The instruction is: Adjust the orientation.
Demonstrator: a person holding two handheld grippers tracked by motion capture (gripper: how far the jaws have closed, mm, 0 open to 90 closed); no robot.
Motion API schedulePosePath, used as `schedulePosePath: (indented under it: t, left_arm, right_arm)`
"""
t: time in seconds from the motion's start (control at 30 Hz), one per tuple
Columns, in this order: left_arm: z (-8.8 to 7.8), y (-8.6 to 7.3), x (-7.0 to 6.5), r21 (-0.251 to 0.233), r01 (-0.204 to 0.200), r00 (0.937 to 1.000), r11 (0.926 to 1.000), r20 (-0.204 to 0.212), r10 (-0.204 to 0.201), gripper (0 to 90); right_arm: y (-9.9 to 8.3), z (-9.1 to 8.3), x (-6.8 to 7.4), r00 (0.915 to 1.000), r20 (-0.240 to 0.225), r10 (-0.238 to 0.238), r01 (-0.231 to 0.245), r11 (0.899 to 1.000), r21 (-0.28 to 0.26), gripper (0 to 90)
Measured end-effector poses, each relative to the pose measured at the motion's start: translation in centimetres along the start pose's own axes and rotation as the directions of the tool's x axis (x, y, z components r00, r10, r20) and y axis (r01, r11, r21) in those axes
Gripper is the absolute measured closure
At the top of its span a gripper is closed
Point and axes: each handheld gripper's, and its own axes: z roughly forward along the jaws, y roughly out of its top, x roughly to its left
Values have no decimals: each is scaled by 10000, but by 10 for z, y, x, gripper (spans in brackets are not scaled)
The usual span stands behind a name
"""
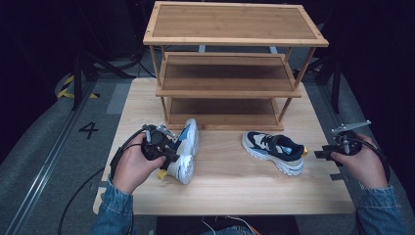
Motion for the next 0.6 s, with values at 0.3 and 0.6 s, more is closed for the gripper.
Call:
schedulePosePath:
  t: [0.3, 0.6]
  left_arm:
    - [12, 11, -7, 158, -253, 9997, 9996, 79, 252, 853]
    - [20, 16, -14, 242, -322, 9986, 9992, 426, 312, 851]
  right_arm:
    - [-4, -3, 1, 9999, -97, 69, -70, 9999, -89, 545]
    - [-7, -5, 2, 10000, -40, 84, -84, 9998, -151, 538]
